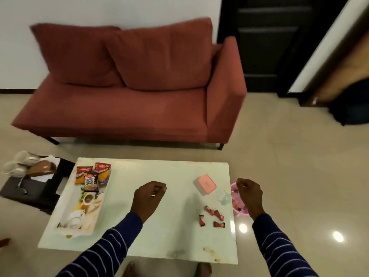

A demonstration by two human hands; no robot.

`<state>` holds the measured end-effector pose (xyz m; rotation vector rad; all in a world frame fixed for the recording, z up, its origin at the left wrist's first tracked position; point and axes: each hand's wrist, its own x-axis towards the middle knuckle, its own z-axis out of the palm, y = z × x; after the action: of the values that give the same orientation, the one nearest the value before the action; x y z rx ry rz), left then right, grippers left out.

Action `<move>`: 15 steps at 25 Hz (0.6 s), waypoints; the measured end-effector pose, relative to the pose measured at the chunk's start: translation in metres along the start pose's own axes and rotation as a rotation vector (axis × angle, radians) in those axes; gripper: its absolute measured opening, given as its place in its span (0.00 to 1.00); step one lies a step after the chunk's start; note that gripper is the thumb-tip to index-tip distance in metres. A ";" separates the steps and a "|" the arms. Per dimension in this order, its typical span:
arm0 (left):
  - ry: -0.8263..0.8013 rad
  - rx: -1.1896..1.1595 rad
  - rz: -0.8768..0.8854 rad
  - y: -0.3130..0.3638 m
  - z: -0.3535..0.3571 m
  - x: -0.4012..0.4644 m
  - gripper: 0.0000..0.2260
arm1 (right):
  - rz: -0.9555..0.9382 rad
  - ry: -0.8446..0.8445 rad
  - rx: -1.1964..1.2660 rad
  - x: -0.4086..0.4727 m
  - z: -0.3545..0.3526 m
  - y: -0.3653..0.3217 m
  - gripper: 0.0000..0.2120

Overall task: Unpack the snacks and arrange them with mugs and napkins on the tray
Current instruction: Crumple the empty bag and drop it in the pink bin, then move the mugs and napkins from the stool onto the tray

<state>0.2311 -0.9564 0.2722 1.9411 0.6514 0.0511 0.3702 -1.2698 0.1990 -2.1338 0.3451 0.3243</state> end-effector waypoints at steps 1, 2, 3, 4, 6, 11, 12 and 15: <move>-0.001 0.000 0.019 -0.005 -0.018 0.002 0.05 | -0.041 -0.014 -0.017 -0.011 0.012 -0.020 0.09; -0.004 0.032 0.055 -0.012 -0.042 0.005 0.09 | -0.089 -0.015 -0.038 -0.022 0.027 -0.045 0.09; -0.014 0.095 0.100 -0.021 -0.068 0.008 0.15 | -0.136 -0.004 -0.066 -0.034 0.044 -0.068 0.10; -0.018 0.167 0.145 -0.032 -0.095 0.012 0.20 | -0.186 0.011 -0.102 -0.046 0.062 -0.092 0.10; -0.012 0.269 0.226 -0.049 -0.152 0.021 0.26 | -0.265 0.041 -0.150 -0.074 0.099 -0.138 0.10; 0.101 0.543 0.450 -0.069 -0.290 0.048 0.31 | -0.408 0.047 -0.155 -0.136 0.196 -0.239 0.13; 0.129 0.566 0.465 -0.070 -0.315 0.053 0.34 | -0.449 0.009 -0.194 -0.148 0.215 -0.258 0.15; 0.239 0.646 0.472 -0.068 -0.370 0.062 0.42 | -0.602 0.042 -0.238 -0.182 0.258 -0.305 0.24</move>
<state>0.1380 -0.5992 0.3683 2.7135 0.3657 0.4160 0.2868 -0.8684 0.3564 -2.3589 -0.3315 -0.0327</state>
